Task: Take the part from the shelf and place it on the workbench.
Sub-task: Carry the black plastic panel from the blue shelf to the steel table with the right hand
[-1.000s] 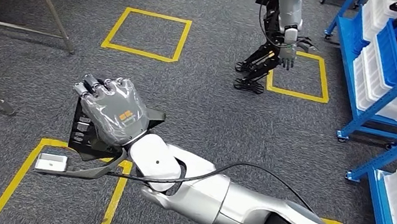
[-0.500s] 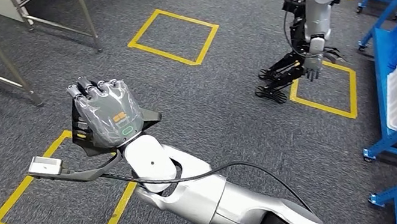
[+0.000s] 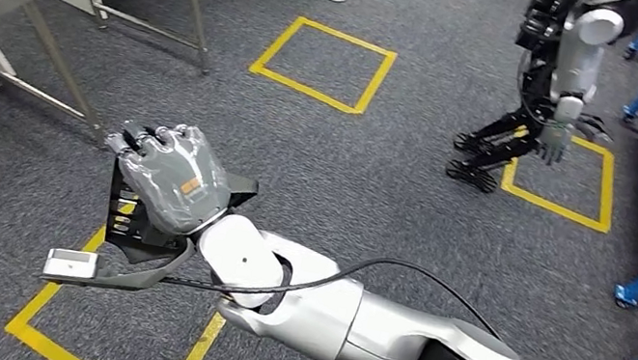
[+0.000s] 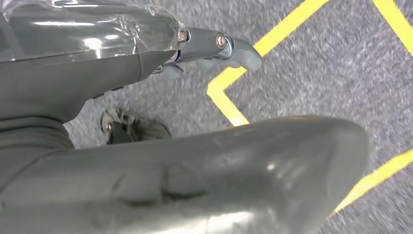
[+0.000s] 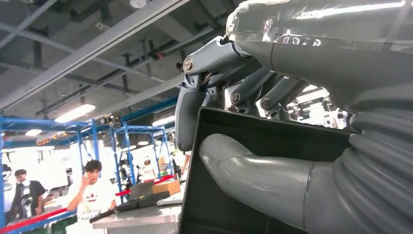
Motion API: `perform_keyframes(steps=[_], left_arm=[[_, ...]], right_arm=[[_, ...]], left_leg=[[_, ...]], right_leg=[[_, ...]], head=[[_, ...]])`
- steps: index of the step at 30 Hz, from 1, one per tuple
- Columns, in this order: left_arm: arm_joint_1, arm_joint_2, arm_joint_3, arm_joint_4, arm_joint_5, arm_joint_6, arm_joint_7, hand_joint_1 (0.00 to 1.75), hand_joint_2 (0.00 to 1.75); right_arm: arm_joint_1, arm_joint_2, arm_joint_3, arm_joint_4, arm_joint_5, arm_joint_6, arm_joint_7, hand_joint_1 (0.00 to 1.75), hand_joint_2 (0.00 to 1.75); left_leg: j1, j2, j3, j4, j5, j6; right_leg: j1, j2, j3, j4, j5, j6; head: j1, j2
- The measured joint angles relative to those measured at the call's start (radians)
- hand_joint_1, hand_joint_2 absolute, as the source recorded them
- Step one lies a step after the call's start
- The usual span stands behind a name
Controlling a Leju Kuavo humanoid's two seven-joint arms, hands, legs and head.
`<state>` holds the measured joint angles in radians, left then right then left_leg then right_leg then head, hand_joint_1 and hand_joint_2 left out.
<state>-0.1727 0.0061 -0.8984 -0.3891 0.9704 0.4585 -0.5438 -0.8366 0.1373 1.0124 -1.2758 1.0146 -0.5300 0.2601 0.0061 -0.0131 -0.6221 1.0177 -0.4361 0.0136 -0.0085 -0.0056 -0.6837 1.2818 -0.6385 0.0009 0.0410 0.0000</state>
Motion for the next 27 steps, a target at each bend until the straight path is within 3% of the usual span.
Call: perform_keyframes(steps=[1, 2, 3, 4, 6, 8, 10, 12, 14, 15, 16, 17, 18, 21, 23, 25, 27], left_arm=[[0.0, 0.0, 0.0, 0.0, -0.001, -0.001, 0.001, 0.0, 0.0], [0.0, 0.0, 0.0, 0.0, -0.003, -0.001, 0.003, 0.0, 0.0], [0.0, 0.0, 0.0, 0.0, -0.004, -0.001, 0.003, 0.0, 0.0], [-0.001, 0.0, 0.0, 0.0, -0.004, -0.001, 0.004, 0.0, 0.0], [-0.002, 0.0, 0.0, 0.0, -0.005, -0.001, 0.004, 0.0, 0.0], [-0.003, 0.0, 0.0, 0.0, -0.006, -0.001, 0.006, 0.0, 0.0], [-0.002, 0.0, 0.0, 0.0, -0.007, -0.001, 0.007, 0.0, 0.0], [-0.003, 0.001, 0.0, 0.0, -0.008, -0.001, 0.007, 0.0, 0.0], [-0.005, 0.001, 0.0, 0.0, -0.01, -0.004, 0.007, 0.0, 0.0], [-0.007, 0.001, -0.001, 0.0, -0.013, -0.009, 0.007, 0.0, 0.0], [-0.007, 0.001, -0.001, 0.0, -0.017, -0.016, 0.007, 0.0, 0.0], [-0.007, 0.001, -0.001, 0.0, -0.021, -0.023, 0.007, 0.0, 0.0], [-0.007, 0.001, -0.001, 0.0, -0.026, -0.03, 0.007, 0.0, 0.0], [-0.008, 0.003, -0.001, 0.0, -0.04, -0.044, -0.002, 0.0, 0.0], [-0.01, 0.004, -0.001, 0.0, -0.046, -0.052, -0.013, 0.0, 0.0], [-0.011, 0.007, -0.001, 0.0, -0.049, -0.057, -0.02, 0.0, 0.0], [-0.013, 0.01, -0.001, 0.0, -0.053, -0.06, -0.024, 0.0, 0.0]], right_arm=[[0.001, -0.002, 0.0, 0.002, 0.0, 0.0, 0.001, 1.75, 1.75], [0.002, -0.003, 0.0, 0.003, 0.0, 0.0, 0.002, 1.75, 1.75], [0.002, -0.003, 0.0, 0.004, 0.0, 0.0, 0.002, 1.75, 1.75], [0.002, -0.003, 0.0, 0.004, 0.0, -0.001, 0.002, 1.75, 1.75], [0.002, -0.004, 0.0, 0.005, 0.0, -0.001, 0.003, 1.75, 1.75], [0.002, -0.005, 0.0, 0.008, -0.001, -0.002, 0.003, 1.75, 1.75], [0.001, -0.005, 0.0, 0.01, -0.001, -0.003, 0.004, 1.75, 1.75], [-0.001, -0.003, 0.0, 0.011, -0.001, -0.003, 0.004, 1.75, 1.75], [-0.002, -0.003, 0.0, 0.012, -0.001, -0.003, 0.004, 1.75, 1.75], [-0.002, -0.003, 0.0, 0.014, -0.001, -0.003, 0.005, 1.75, 1.75], [-0.002, -0.003, 0.0, 0.015, -0.001, -0.003, 0.005, 1.75, 1.75], [-0.001, -0.003, 0.0, 0.017, -0.001, -0.003, 0.006, 1.75, 1.75], [-0.001, -0.003, 0.0, 0.018, -0.001, -0.003, 0.006, 1.75, 1.75], [-0.002, -0.003, 0.0, 0.02, -0.002, -0.003, 0.006, 1.75, 1.75], [-0.003, -0.004, 0.0, 0.02, -0.002, -0.003, 0.005, 1.75, 1.75], [-0.003, -0.004, 0.0, 0.02, -0.003, -0.004, 0.004, 1.75, 1.75], [-0.004, -0.005, -0.001, 0.02, -0.004, -0.005, 0.001, 1.75, 1.75]], left_leg=[[-0.001, -0.009, 0.0, 0.001, -0.001, 0.001], [-0.001, -0.019, 0.001, 0.002, -0.001, 0.001], [-0.001, -0.03, 0.001, 0.004, -0.003, 0.001], [-0.001, -0.041, 0.002, 0.008, -0.005, -0.001], [0.0, -0.06, -0.003, 0.017, -0.01, -0.009], [0.003, -0.074, -0.012, 0.022, -0.011, -0.02], [0.008, -0.082, -0.014, 0.022, -0.012, -0.032], [0.005, -0.054, -0.024, 0.053, -0.033, -0.042], [0.005, -0.014, -0.073, 0.16, -0.087, -0.051], [0.007, -0.006, -0.107, 0.228, -0.114, -0.055], [0.009, -0.001, -0.135, 0.28, -0.129, -0.058], [0.011, 0.001, -0.146, 0.298, -0.126, -0.06], [0.013, 0.005, -0.135, 0.275, -0.103, -0.06], [0.011, 0.046, -0.036, 0.073, -0.011, -0.055], [0.003, 0.062, -0.013, 0.017, 0.0, -0.043], [0.0, 0.046, -0.014, 0.013, 0.0, -0.03], [0.002, 0.031, -0.006, 0.005, 0.001, -0.017]], right_leg=[[0.001, 0.003, -0.026, 0.043, -0.006, 0.0], [0.001, 0.005, -0.036, 0.05, 0.009, -0.001], [0.001, 0.007, -0.026, 0.014, 0.042, -0.003], [0.0, 0.015, 0.0, -0.055, 0.088, -0.006], [-0.002, 0.049, 0.05, -0.182, 0.147, -0.01], [0.001, 0.067, 0.064, -0.222, 0.154, -0.013], [0.002, 0.05, 0.067, -0.23, 0.158, -0.021], [-0.002, 0.031, 0.076, -0.24, 0.161, -0.031], [-0.002, 0.009, 0.083, -0.245, 0.16, -0.038], [-0.001, -0.002, 0.084, -0.244, 0.158, -0.039], [0.0, -0.013, 0.085, -0.244, 0.156, -0.04], [0.0, -0.023, 0.086, -0.244, 0.154, -0.04], [0.0, -0.032, 0.089, -0.244, 0.151, -0.039], [0.003, -0.055, 0.103, -0.243, 0.139, -0.03], [0.008, -0.065, 0.107, -0.244, 0.134, -0.021], [0.008, -0.077, 0.113, -0.247, 0.13, -0.011], [0.004, -0.066, 0.113, -0.227, 0.109, -0.002]], head=[[0.002, 0.0], [0.002, 0.0], [0.003, 0.0], [0.004, 0.0], [0.005, 0.0], [0.004, 0.0], [0.004, 0.0], [-0.001, 0.0], [-0.006, 0.0], [-0.007, 0.0], [-0.007, 0.0], [-0.008, 0.0], [-0.008, 0.0], [-0.008, 0.0], [-0.008, 0.0], [-0.007, 0.0], [-0.006, 0.0]])
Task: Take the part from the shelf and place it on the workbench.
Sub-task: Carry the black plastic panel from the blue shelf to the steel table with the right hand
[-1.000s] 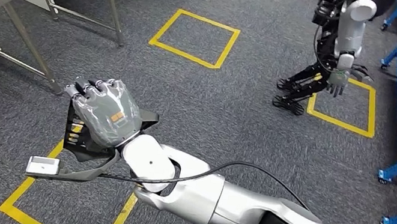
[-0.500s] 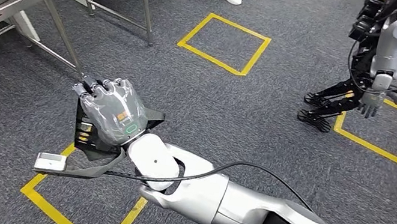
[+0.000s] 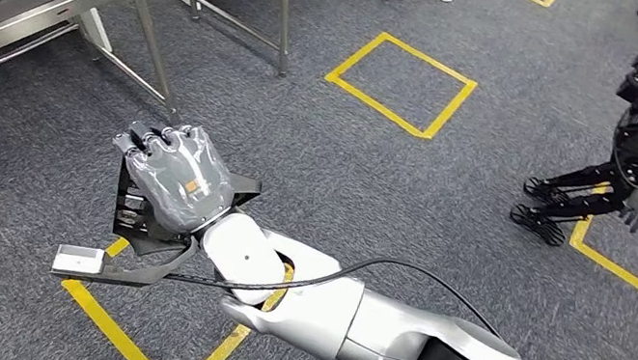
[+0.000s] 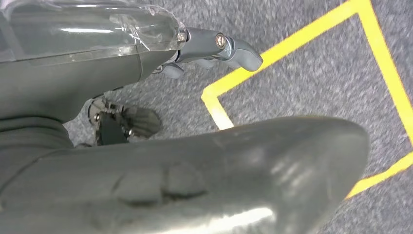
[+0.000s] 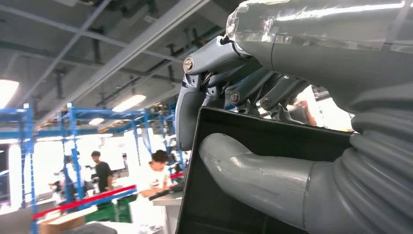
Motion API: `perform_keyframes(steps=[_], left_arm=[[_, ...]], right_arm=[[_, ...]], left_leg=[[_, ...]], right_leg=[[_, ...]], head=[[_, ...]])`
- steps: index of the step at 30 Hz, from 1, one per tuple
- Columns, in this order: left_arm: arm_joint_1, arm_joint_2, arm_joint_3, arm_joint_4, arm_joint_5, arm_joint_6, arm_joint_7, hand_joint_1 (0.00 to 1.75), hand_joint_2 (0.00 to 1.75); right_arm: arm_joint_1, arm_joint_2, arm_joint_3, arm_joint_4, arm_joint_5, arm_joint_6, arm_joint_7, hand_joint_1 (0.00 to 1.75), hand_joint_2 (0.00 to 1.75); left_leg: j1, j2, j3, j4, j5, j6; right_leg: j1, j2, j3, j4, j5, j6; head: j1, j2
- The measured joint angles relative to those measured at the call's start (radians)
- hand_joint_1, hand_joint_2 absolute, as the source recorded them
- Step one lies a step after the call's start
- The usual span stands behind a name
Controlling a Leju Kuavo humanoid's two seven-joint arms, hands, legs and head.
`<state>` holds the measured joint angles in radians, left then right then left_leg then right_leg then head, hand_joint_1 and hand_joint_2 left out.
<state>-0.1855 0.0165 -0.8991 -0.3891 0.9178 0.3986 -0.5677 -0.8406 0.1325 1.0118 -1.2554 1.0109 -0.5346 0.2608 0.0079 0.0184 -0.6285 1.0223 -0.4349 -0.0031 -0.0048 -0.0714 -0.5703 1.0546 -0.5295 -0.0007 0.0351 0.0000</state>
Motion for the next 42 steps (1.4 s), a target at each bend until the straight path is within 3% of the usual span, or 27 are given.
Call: perform_keyframes(steps=[2, 4, 6, 8, 11, 13, 15, 17, 19, 21, 23, 24, 25, 26, 28, 30, 33, 35, 37, 39, 41, 42], left_arm=[[-0.003, 0.003, 0.0, 0.0, -0.004, -0.003, -0.002, 0.0, 0.0], [-0.004, 0.004, 0.0, 0.0, -0.009, -0.011, -0.002, 0.0, 0.0], [-0.003, 0.004, 0.0, 0.0, -0.012, -0.02, -0.002, 0.0, 0.0], [-0.003, 0.004, 0.0, 0.0, -0.013, -0.021, -0.002, 0.0, 0.0], [-0.003, 0.005, 0.0, 0.0, -0.013, -0.024, -0.002, 0.0, 0.0], [-0.003, 0.005, 0.0, 0.0, -0.015, -0.033, -0.002, 0.0, 0.0], [-0.002, 0.008, 0.0, 0.0, -0.016, -0.045, -0.004, 0.0, 0.0], [0.0, 0.012, 0.0, 0.0, -0.017, -0.051, -0.007, 0.0, 0.0], [-0.001, 0.015, 0.0, 0.0, -0.018, -0.051, -0.008, 0.0, 0.0], [-0.002, 0.015, -0.001, 0.0, -0.019, -0.051, -0.009, 0.0, 0.0], [0.0, 0.016, -0.001, 0.0, -0.02, -0.052, -0.008, 0.0, 0.0], [0.002, 0.016, -0.001, 0.0, -0.021, -0.052, -0.008, 0.0, 0.0], [0.003, 0.016, -0.001, 0.0, -0.021, -0.052, -0.008, 0.0, 0.0], [0.004, 0.016, -0.001, 0.0, -0.022, -0.052, -0.008, 0.0, 0.0], [0.004, 0.016, -0.001, 0.0, -0.025, -0.052, -0.007, 0.0, 0.0], [0.005, 0.016, -0.001, 0.0, -0.027, -0.052, -0.005, 0.0, 0.0], [0.007, 0.017, -0.001, 0.0, -0.027, -0.053, -0.005, 0.0, 0.0], [0.003, 0.02, -0.001, 0.0, -0.027, -0.053, -0.005, 0.0, 0.0], [-0.001, 0.022, 0.0, 0.0, -0.027, -0.053, -0.005, 0.0, 0.0], [-0.001, 0.022, -0.001, 0.0, -0.027, -0.053, -0.005, 0.0, 0.0], [0.001, 0.022, -0.001, 0.0, -0.027, -0.053, -0.005, 0.0, 0.0], [0.002, 0.022, -0.001, 0.0, -0.027, -0.053, -0.005, 0.0, 0.0]], right_arm=[[-0.001, -0.002, 0.0, 0.0, -0.001, -0.001, -0.001, 1.75, 1.75], [0.001, -0.006, 0.0, 0.002, -0.002, -0.002, -0.001, 1.75, 1.75], [0.004, -0.009, 0.0, 0.003, -0.002, -0.001, -0.001, 1.75, 1.75], [0.004, -0.01, 0.0, 0.003, -0.002, -0.001, -0.001, 1.75, 1.75], [0.004, -0.01, 0.0, 0.004, -0.002, -0.001, -0.001, 1.75, 1.75], [0.004, -0.012, 0.0, 0.004, -0.002, -0.001, -0.002, 1.75, 1.75], [0.004, -0.013, -0.001, 0.005, -0.003, -0.001, -0.004, 1.75, 1.75], [0.003, -0.012, -0.001, 0.005, -0.004, -0.001, -0.007, 1.75, 1.75], [0.001, -0.011, -0.001, 0.005, -0.005, -0.001, -0.008, 1.75, 1.75], [0.002, -0.01, -0.001, 0.006, -0.006, 0.0, -0.008, 1.75, 1.75], [0.003, -0.01, 0.0, 0.006, -0.007, 0.0, -0.009, 1.75, 1.75], [0.003, -0.01, 0.0, 0.006, -0.007, 0.0, -0.009, 1.75, 1.75], [0.003, -0.01, 0.0, 0.007, -0.007, 0.0, -0.009, 1.75, 1.75], [0.003, -0.01, 0.0, 0.007, -0.008, 0.0, -0.009, 1.75, 1.75], [0.002, -0.01, -0.001, 0.007, -0.008, 0.0, -0.009, 1.75, 1.75], [0.002, -0.01, -0.001, 0.007, -0.008, 0.001, -0.008, 1.75, 1.75], [0.002, -0.01, -0.001, 0.007, -0.008, 0.001, -0.008, 1.75, 1.75], [0.0, -0.01, -0.001, 0.006, -0.008, 0.0, -0.008, 1.75, 1.75], [-0.001, -0.012, -0.001, 0.007, -0.008, 0.0, -0.008, 1.75, 1.75], [0.0, -0.016, -0.001, 0.01, -0.009, 0.0, -0.008, 1.75, 1.75], [0.0, -0.018, 0.0, 0.011, -0.009, 0.0, -0.008, 1.75, 1.75], [0.0, -0.018, 0.0, 0.011, -0.009, 0.0, -0.008, 1.75, 1.75]], left_leg=[[0.002, -0.013, 0.005, -0.005, 0.001, 0.012], [0.0, -0.031, 0.006, -0.005, -0.001, 0.018], [-0.002, -0.044, 0.006, -0.004, -0.002, 0.019], [-0.002, -0.047, 0.007, -0.004, -0.002, 0.019], [-0.002, -0.051, 0.007, -0.003, -0.002, 0.02], [-0.002, -0.062, 0.009, -0.002, -0.003, 0.019], [0.0, -0.093, 0.003, 0.006, -0.008, 0.005], [0.003, -0.111, -0.004, 0.016, -0.016, -0.014], [0.001, -0.076, -0.021, 0.06, -0.041, -0.024], [0.0, -0.037, -0.079, 0.183, -0.095, -0.032], [0.004, -0.03, -0.145, 0.302, -0.13, -0.036], [0.005, -0.029, -0.156, 0.316, -0.122, -0.036], [0.006, -0.026, -0.148, 0.29, -0.095, -0.035], [0.007, -0.021, -0.12, 0.227, -0.055, -0.033], [0.001, 0.018, -0.059, 0.093, 0.003, -0.026], [-0.012, 0.047, -0.036, 0.035, 0.007, -0.013], [-0.015, 0.025, -0.023, 0.02, -0.007, 0.011], [-0.012, 0.006, 0.001, 0.013, -0.017, 0.026], [-0.012, -0.013, 0.022, 0.01, -0.03, 0.036], [-0.015, -0.038, 0.044, 0.01, -0.048, 0.04], [-0.016, -0.064, 0.073, 0.01, -0.069, 0.04], [-0.016, -0.076, 0.088, 0.01, -0.081, 0.039]], right_leg=[[-0.003, 0.037, -0.045, 0.1, -0.055, 0.003], [-0.003, 0.063, -0.122, 0.244, -0.108, 0.003], [-0.003, 0.07, -0.164, 0.312, -0.119, 0.004], [-0.003, 0.07, -0.168, 0.315, -0.114, 0.003], [-0.003, 0.07, -0.165, 0.306, -0.103, 0.003], [-0.003, 0.071, -0.143, 0.247, -0.059, 0.0], [-0.003, 0.095, -0.086, 0.1, 0.012, -0.007], [-0.005, 0.109, -0.046, -0.002, 0.049, -0.017], [-0.007, 0.091, -0.036, -0.009, 0.046, -0.029], [-0.005, 0.07, -0.026, -0.011, 0.037, -0.037], [-0.003, 0.049, -0.015, -0.011, 0.027, -0.038], [-0.003, 0.04, -0.008, -0.011, 0.021, -0.037], [-0.003, 0.031, 0.0, -0.011, 0.015, -0.035], [-0.003, 0.022, 0.01, -0.011, 0.007, -0.033], [-0.001, 0.007, 0.029, -0.013, -0.009, -0.025], [0.003, -0.006, 0.039, -0.017, -0.02, -0.016], [0.0, -0.009, 0.047, 0.002, -0.02, 0.001], [-0.005, 0.024, 0.009, 0.077, -0.023, 0.008], [-0.006, 0.055, -0.074, 0.188, -0.047, 0.007], [-0.003, 0.063, -0.153, 0.254, -0.076, 0.003], [0.001, 0.07, -0.181, 0.212, -0.058, -0.005], [0.004, 0.079, -0.174, 0.154, -0.014, -0.01]], head=[[0.003, 0.0], [0.006, 0.0], [0.008, 0.0], [0.008, 0.0], [0.008, 0.0], [0.008, 0.0], [0.01, 0.0], [0.011, 0.0], [0.006, 0.0], [0.0, 0.0], [-0.001, 0.0], [-0.001, 0.0], [-0.001, 0.0], [-0.001, 0.0], [-0.002, 0.0], [-0.002, 0.0], [0.002, 0.0], [0.004, 0.0], [0.008, 0.0], [0.011, 0.0], [0.012, 0.0], [0.013, 0.0]])
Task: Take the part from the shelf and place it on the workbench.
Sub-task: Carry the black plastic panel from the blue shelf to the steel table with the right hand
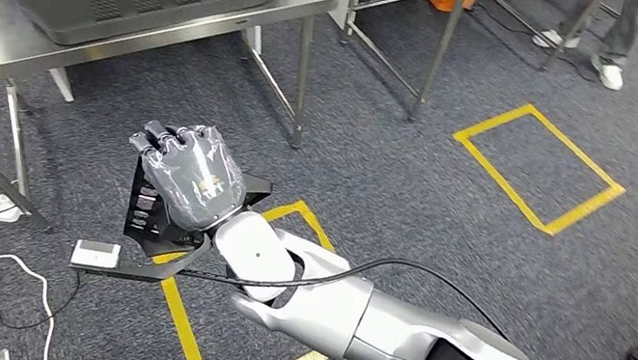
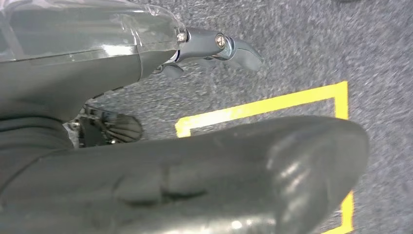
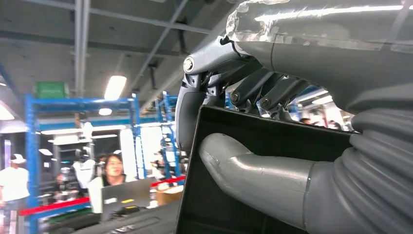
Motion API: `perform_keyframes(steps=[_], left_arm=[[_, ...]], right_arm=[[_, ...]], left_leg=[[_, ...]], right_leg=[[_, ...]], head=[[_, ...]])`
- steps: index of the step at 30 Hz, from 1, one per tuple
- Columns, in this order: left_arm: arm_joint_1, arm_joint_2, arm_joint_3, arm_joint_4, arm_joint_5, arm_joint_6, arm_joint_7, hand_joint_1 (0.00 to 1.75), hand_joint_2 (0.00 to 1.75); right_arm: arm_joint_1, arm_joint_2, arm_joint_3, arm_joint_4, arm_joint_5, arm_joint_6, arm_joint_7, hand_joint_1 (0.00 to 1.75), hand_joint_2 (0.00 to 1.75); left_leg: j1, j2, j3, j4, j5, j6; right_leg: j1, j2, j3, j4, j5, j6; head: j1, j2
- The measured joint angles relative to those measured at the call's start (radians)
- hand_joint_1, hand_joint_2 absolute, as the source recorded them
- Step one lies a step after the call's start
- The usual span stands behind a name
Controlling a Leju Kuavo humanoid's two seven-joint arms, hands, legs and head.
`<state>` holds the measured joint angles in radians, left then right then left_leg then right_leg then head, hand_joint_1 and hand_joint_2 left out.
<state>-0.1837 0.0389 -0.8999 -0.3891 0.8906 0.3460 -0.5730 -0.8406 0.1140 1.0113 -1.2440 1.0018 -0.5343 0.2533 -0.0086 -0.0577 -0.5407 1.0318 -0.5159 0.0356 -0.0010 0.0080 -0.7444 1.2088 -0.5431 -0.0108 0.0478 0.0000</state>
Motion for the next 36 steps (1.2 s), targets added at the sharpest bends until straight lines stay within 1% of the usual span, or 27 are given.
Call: perform_keyframes(steps=[1, 3, 4, 6, 8, 10, 11, 12, 13, 14, 15, 16, 17, 18, 19, 21, 23, 25, 26, 27, 28, 29, 31, 32, 33, 34, 36], left_arm=[[0.0, 0.0, 0.0, 0.0, 0.0, 0.0, 0.0, 0.0, 0.0], [0.001, -0.001, 0.0, 0.0, 0.0, 0.0, 0.001, 0.0, 0.0], [0.002, -0.001, 0.0, 0.0, 0.0, 0.0, 0.002, 0.0, 0.0], [0.004, 0.0, 0.0, 0.0, 0.0, 0.001, 0.004, 0.0, 0.0], [0.002, 0.001, 0.0, 0.0, -0.001, 0.003, 0.006, 0.0, 0.0], [-0.001, 0.001, 0.0, 0.0, -0.001, 0.007, 0.009, 0.0, 0.0], [-0.001, 0.001, 0.0, 0.0, -0.001, 0.011, 0.012, 0.0, 0.0], [0.001, 0.001, 0.0, 0.0, -0.001, 0.017, 0.015, 0.0, 0.0], [0.003, 0.001, 0.0, 0.0, -0.002, 0.025, 0.018, 0.0, 0.0], [0.004, 0.001, 0.0, 0.0, -0.003, 0.032, 0.021, 0.0, 0.0], [0.004, 0.001, 0.0, 0.0, -0.005, 0.04, 0.023, 0.0, 0.0], [0.005, 0.001, 0.0, 0.0, -0.006, 0.045, 0.024, 0.0, 0.0], [0.005, 0.001, 0.0, 0.0, -0.007, 0.049, 0.026, 0.0, 0.0], [0.004, 0.001, 0.0, 0.0, -0.008, 0.053, 0.028, 0.0, 0.0], [0.005, 0.001, 0.0, 0.0, -0.009, 0.055, 0.029, 0.0, 0.0], [0.005, 0.0, 0.0, 0.0, -0.009, 0.062, 0.032, 0.0, 0.0], [0.003, 0.001, 0.0, 0.0, -0.01, 0.068, 0.034, 0.0, 0.0], [-0.001, 0.001, 0.0, 0.0, -0.011, 0.074, 0.036, 0.0, 0.0], [-0.002, 0.001, 0.0, 0.0, -0.011, 0.075, 0.037, 0.0, 0.0], [-0.002, 0.001, 0.0, 0.0, -0.011, 0.077, 0.039, 0.0, 0.0], [-0.002, 0.001, 0.0, 0.0, -0.011, 0.078, 0.041, 0.0, 0.0], [-0.002, 0.001, 0.0, 0.0, -0.011, 0.078, 0.043, 0.0, 0.0], [-0.002, 0.001, 0.0, 0.0, -0.011, 0.08, 0.045, 0.0, 0.0], [-0.002, 0.0, 0.0, 0.0, -0.011, 0.08, 0.046, 0.0, 0.0], [-0.001, -0.001, 0.0, 0.0, -0.011, 0.08, 0.047, 0.0, 0.0], [0.0, -0.001, 0.0, 0.0, -0.011, 0.081, 0.048, 0.0, 0.0], [0.003, -0.002, 0.0, 0.0, -0.011, 0.082, 0.05, 0.0, 0.0]], right_arm=[[0.0, 0.0, 0.0, 0.0, 0.0, 0.0, 0.0, 1.75, 1.75], [0.001, 0.0, 0.0, 0.0, -0.002, 0.001, 0.0, 1.75, 1.75], [0.001, 0.0, 0.0, 0.0, -0.003, 0.001, 0.0, 1.75, 1.75], [0.0, 0.002, 0.0, 0.0, -0.003, 0.001, 0.001, 1.75, 1.75], [-0.001, 0.005, 0.0, -0.001, -0.003, 0.001, 0.001, 1.75, 1.75], [-0.001, 0.006, 0.0, -0.001, -0.003, 0.001, 0.002, 1.75, 1.75], [-0.001, 0.006, 0.0, -0.001, -0.002, 0.001, 0.002, 1.75, 1.75], [0.0, 0.005, 0.0, -0.001, -0.002, 0.001, 0.003, 1.75, 1.75], [0.001, 0.005, 0.0, -0.001, 0.0, 0.002, 0.004, 1.75, 1.75], [0.001, 0.005, 0.0, -0.001, 0.001, 0.002, 0.005, 1.75, 1.75], [0.001, 0.005, 0.0, -0.001, 0.002, 0.002, 0.006, 1.75, 1.75], [0.001, 0.005, 0.0, -0.001, 0.003, 0.002, 0.006, 1.75, 1.75], [0.001, 0.005, 0.0, -0.001, 0.004, 0.002, 0.007, 1.75, 1.75], [0.0, 0.006, 0.0, 0.0, 0.005, 0.002, 0.008, 1.75, 1.75], [0.0, 0.006, 0.0, 0.0, 0.005, 0.002, 0.008, 1.75, 1.75], [-0.001, 0.007, 0.0, 0.0, 0.006, 0.003, 0.009, 1.75, 1.75], [-0.003, 0.007, 0.0, -0.001, 0.007, 0.003, 0.009, 1.75, 1.75], [-0.003, 0.007, 0.0, -0.001, 0.008, 0.003, 0.011, 1.75, 1.75], [-0.003, 0.006, -0.001, -0.001, 0.007, 0.003, 0.012, 1.75, 1.75], [-0.002, 0.004, -0.001, -0.001, 0.007, 0.003, 0.012, 1.75, 1.75], [-0.002, 0.003, -0.001, -0.001, 0.006, 0.003, 0.013, 1.75, 1.75], [-0.002, 0.002, -0.001, -0.001, 0.006, 0.003, 0.014, 1.75, 1.75], [-0.003, 0.0, -0.001, -0.001, 0.004, 0.002, 0.015, 1.75, 1.75], [-0.004, 0.0, -0.001, -0.001, 0.004, 0.002, 0.017, 1.75, 1.75], [-0.004, 0.0, -0.001, -0.001, 0.004, 0.001, 0.018, 1.75, 1.75], [-0.005, -0.001, -0.002, -0.001, 0.004, 0.001, 0.02, 1.75, 1.75], [-0.008, -0.002, -0.002, -0.001, 0.003, 0.0, 0.024, 1.75, 1.75]], left_leg=[[0.0, -0.01, 0.012, 0.001, -0.012, -0.003], [0.003, -0.027, 0.026, -0.003, -0.031, -0.012], [0.004, -0.033, 0.029, -0.001, -0.034, -0.019], [0.004, -0.034, 0.032, 0.011, -0.028, -0.028], [-0.001, -0.004, 0.002, 0.082, -0.019, -0.037], [0.002, 0.032, -0.066, 0.192, -0.048, -0.049], [0.006, 0.039, -0.102, 0.236, -0.081, -0.056], [0.01, 0.042, -0.131, 0.26, -0.11, -0.061], [0.015, 0.045, -0.147, 0.257, -0.124, -0.066], [0.02, 0.048, -0.15, 0.226, -0.112, -0.07], [0.025, 0.055, -0.142, 0.169, -0.069, -0.073], [0.029, 0.069, -0.13, 0.1, -0.005, -0.075], [0.029, 0.087, -0.125, 0.045, 0.046, -0.076], [0.026, 0.103, -0.123, 0.01, 0.085, -0.072], [0.021, 0.112, -0.127, -0.003, 0.103, -0.065], [0.016, 0.103, -0.127, -0.001, 0.104, -0.045], [0.018, 0.086, -0.119, -0.005, 0.101, -0.03], [0.019, 0.07, -0.111, -0.007, 0.097, -0.018], [0.016, 0.062, -0.109, -0.007, 0.094, -0.014], [0.014, 0.051, -0.108, -0.006, 0.092, -0.011], [0.011, 0.04, -0.105, -0.006, 0.09, -0.009], [0.009, 0.029, -0.103, -0.005, 0.088, -0.008], [0.008, 0.007, -0.096, -0.005, 0.083, -0.009], [0.007, -0.002, -0.095, -0.005, 0.081, -0.01], [0.008, -0.011, -0.095, -0.004, 0.08, -0.013], [0.01, -0.019, -0.096, -0.003, 0.079, -0.018], [0.014, -0.034, -0.097, -0.006, 0.078, -0.03]], right_leg=[[0.003, 0.016, 0.01, -0.063, 0.063, -0.004], [0.008, 0.042, 0.027, -0.146, 0.147, -0.009], [0.01, 0.046, 0.031, -0.161, 0.16, -0.011], [0.008, 0.032, 0.05, -0.173, 0.154, -0.016], [0.004, 0.015, 0.078, -0.189, 0.146, -0.021], [0.002, -0.001, 0.104, -0.197, 0.131, -0.023], [0.001, -0.009, 0.115, -0.198, 0.121, -0.024], [0.0, -0.017, 0.127, -0.199, 0.11, -0.024], [-0.001, -0.025, 0.14, -0.198, 0.098, -0.023], [-0.003, -0.032, 0.155, -0.198, 0.087, -0.021], [-0.004, -0.04, 0.169, -0.198, 0.075, -0.018], [-0.005, -0.047, 0.182, -0.197, 0.064, -0.015], [-0.004, -0.053, 0.192, -0.195, 0.054, -0.012], [-0.002, -0.058, 0.195, -0.193, 0.046, -0.007], [0.0, -0.063, 0.197, -0.192, 0.039, -0.001], [0.003, -0.072, 0.202, -0.193, 0.025, 0.012], [-0.001, -0.057, 0.197, -0.16, -0.005, 0.02], [-0.004, -0.026, 0.145, -0.048, -0.061, 0.024], [-0.004, -0.018, 0.102, 0.028, -0.089, 0.024], [-0.003, -0.015, 0.061, 0.091, -0.105, 0.024], [-0.002, -0.012, 0.035, 0.121, -0.099, 0.022], [-0.001, -0.01, 0.026, 0.113, -0.073, 0.018], [0.003, 0.006, 0.064, -0.013, 0.019, 0.003], [0.005, 0.021, 0.09, -0.082, 0.053, -0.004], [0.006, 0.033, 0.11, -0.135, 0.075, -0.007], [0.007, 0.042, 0.121, -0.164, 0.081, -0.01], [0.007, 0.037, 0.129, -0.18, 0.079, -0.012]], head=[[0.0, 0.0], [0.0, 0.0], [-0.001, 0.0], [-0.001, 0.0], [-0.005, 0.0], [-0.009, 0.0], [-0.01, 0.0], [-0.01, 0.0], [-0.01, 0.0], [-0.01, 0.0], [-0.01, 0.0], [-0.011, 0.0], [-0.012, 0.0], [-0.015, 0.0], [-0.015, 0.0], [-0.014, 0.0], [-0.011, 0.0], [-0.006, 0.0], [-0.003, 0.0], [-0.001, 0.0], [0.001, 0.0], [0.002, 0.0], [0.003, 0.0], [0.003, 0.0], [0.003, 0.0], [0.004, 0.0], [0.007, 0.0]])
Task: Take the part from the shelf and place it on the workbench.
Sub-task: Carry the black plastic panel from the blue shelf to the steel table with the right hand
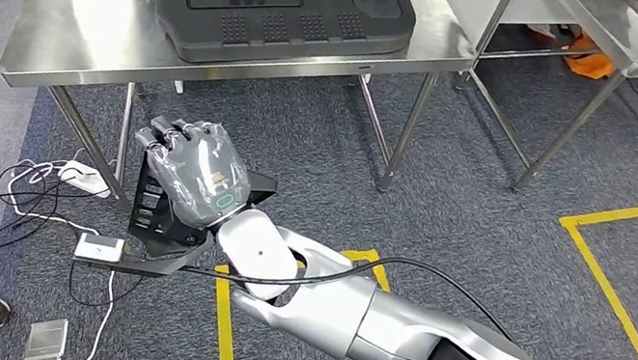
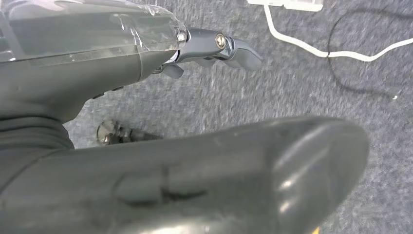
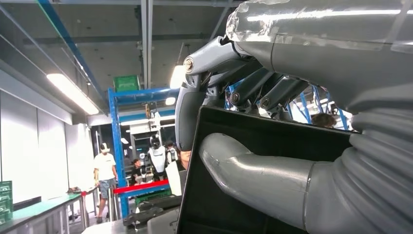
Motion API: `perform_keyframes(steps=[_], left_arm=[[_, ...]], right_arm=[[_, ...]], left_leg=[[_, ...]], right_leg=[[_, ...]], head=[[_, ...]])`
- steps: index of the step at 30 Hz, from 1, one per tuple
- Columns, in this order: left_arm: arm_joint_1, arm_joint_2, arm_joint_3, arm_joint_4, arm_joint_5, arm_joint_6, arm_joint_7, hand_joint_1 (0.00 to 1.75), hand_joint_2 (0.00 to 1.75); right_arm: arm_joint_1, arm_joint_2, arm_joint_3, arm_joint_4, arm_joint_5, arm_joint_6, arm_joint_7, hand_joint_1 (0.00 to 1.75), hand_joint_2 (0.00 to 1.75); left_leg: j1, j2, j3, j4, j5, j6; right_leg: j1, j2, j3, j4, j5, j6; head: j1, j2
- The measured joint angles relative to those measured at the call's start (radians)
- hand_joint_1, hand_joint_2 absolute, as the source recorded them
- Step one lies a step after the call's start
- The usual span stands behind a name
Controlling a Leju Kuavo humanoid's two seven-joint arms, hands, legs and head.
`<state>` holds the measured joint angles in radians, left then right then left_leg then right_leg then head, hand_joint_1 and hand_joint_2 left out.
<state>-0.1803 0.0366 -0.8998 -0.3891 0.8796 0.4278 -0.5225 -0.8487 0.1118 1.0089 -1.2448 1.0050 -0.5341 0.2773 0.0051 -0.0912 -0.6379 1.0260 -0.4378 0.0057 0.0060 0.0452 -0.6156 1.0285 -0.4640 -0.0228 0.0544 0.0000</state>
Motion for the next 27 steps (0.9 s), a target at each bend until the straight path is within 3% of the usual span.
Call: perform_keyframes(steps=[1, 3, 5, 7, 8, 9, 11, 13, 17, 18, 21, 25, 27], left_arm=[[0.002, 0.0, 0.0, 0.0, 0.0, 0.001, 0.001, 0.0, 0.0], [0.002, 0.0, 0.0, 0.0, 0.0, 0.002, 0.002, 0.0, 0.0], [0.001, 0.0, 0.0, 0.0, 0.0, 0.002, 0.002, 0.0, 0.0], [0.002, 0.0, 0.0, 0.0, 0.0, 0.002, 0.002, 0.0, 0.0], [0.003, 0.001, 0.0, 0.0, 0.0, 0.002, 0.002, 0.0, 0.0], [0.003, 0.001, 0.0, 0.0, 0.0, 0.002, 0.002, 0.0, 0.0], [0.003, 0.0, 0.0, 0.0, 0.0, 0.002, 0.004, 0.0, 0.0], [0.004, 0.0, 0.0, 0.0, 0.0, 0.002, 0.006, 0.0, 0.0], [0.008, -0.001, 0.0, 0.0, 0.001, 0.0, 0.005, 0.0, 0.0], [0.008, -0.001, 0.0, 0.0, 0.0, -0.004, 0.002, 0.0, 0.0], [0.007, -0.001, 0.0, 0.0, -0.008, -0.035, -0.007, 0.0, 0.0], [0.007, 0.001, 0.0, 0.0, -0.017, -0.064, -0.019, 0.0, 0.0], [0.007, 0.002, 0.0, 0.0, -0.019, -0.065, -0.021, 0.0, 0.0]], right_arm=[[-0.002, 0.0, -0.001, 0.0, 0.0, 0.0, 0.002, 1.75, 1.75], [-0.006, 0.0, -0.002, 0.0, 0.0, -0.001, 0.005, 1.75, 1.75], [-0.008, -0.002, -0.004, 0.0, 0.001, -0.001, 0.007, 1.75, 1.75], [-0.007, -0.004, -0.005, 0.001, 0.001, -0.001, 0.007, 1.75, 1.75], [-0.006, -0.005, -0.005, 0.001, 0.001, -0.001, 0.007, 1.75, 1.75], [-0.006, -0.006, -0.005, 0.001, 0.001, -0.001, 0.008, 1.75, 1.75], [-0.007, -0.007, -0.007, 0.001, 0.003, 0.0, 0.011, 1.75, 1.75], [-0.009, -0.007, -0.008, 0.001, 0.004, 0.005, 0.016, 1.75, 1.75], [-0.012, -0.008, -0.012, 0.004, 0.001, 0.008, 0.025, 1.75, 1.75], [-0.012, -0.009, -0.013, 0.004, 0.0, 0.006, 0.028, 1.75, 1.75], [-0.012, -0.01, -0.015, 0.008, -0.004, -0.001, 0.036, 1.75, 1.75], [-0.005, -0.017, -0.022, 0.01, -0.011, -0.013, 0.046, 1.75, 1.75], [0.0, -0.022, -0.029, 0.01, -0.015, -0.018, 0.051, 1.75, 1.75]], left_leg=[[0.0, 0.003, -0.001, 0.005, -0.004, -0.006], [-0.005, 0.033, -0.019, 0.056, -0.037, -0.018], [-0.002, 0.068, -0.071, 0.173, -0.098, -0.028], [0.007, 0.078, -0.116, 0.267, -0.127, -0.037], [0.011, 0.081, -0.117, 0.267, -0.118, -0.041], [0.015, 0.085, -0.099, 0.229, -0.091, -0.044], [0.02, 0.096, -0.029, 0.092, -0.029, -0.05], [0.02, 0.101, 0.01, 0.006, -0.001, -0.047], [0.018, 0.099, 0.011, 0.0, -0.004, -0.039], [0.016, 0.099, 0.011, 0.0, -0.005, -0.036], [0.014, 0.099, 0.011, 0.0, -0.008, -0.03], [0.006, 0.1, 0.01, 0.007, -0.014, -0.018], [0.005, 0.1, 0.011, 0.008, -0.016, -0.015]], right_leg=[[-0.002, -0.007, 0.004, -0.006, 0.002, -0.003], [-0.008, -0.024, 0.015, -0.02, 0.007, -0.008], [-0.01, -0.042, 0.023, -0.024, 0.004, -0.011], [-0.011, -0.061, 0.026, -0.02, -0.002, -0.011], [-0.012, -0.07, 0.027, -0.018, -0.006, -0.01], [-0.013, -0.078, 0.03, -0.016, -0.01, -0.008], [-0.015, -0.089, 0.035, -0.01, -0.02, 0.001], [-0.013, -0.094, 0.037, -0.003, -0.029, 0.011], [-0.007, -0.093, 0.039, -0.002, -0.036, -0.011], [-0.008, -0.093, 0.04, -0.004, -0.034, -0.01], [-0.01, -0.093, 0.044, -0.013, -0.031, -0.002], [-0.015, -0.093, 0.048, -0.021, -0.028, 0.028], [-0.018, -0.093, 0.049, -0.022, -0.028, 0.035]], head=[[0.001, 0.0], [-0.003, 0.0], [-0.009, 0.0], [-0.01, 0.0], [-0.01, 0.0], [-0.011, 0.0], [-0.011, 0.0], [-0.012, 0.0], [-0.009, 0.0], [-0.008, 0.0], [-0.008, 0.0], [-0.008, 0.0], [-0.008, 0.0]])
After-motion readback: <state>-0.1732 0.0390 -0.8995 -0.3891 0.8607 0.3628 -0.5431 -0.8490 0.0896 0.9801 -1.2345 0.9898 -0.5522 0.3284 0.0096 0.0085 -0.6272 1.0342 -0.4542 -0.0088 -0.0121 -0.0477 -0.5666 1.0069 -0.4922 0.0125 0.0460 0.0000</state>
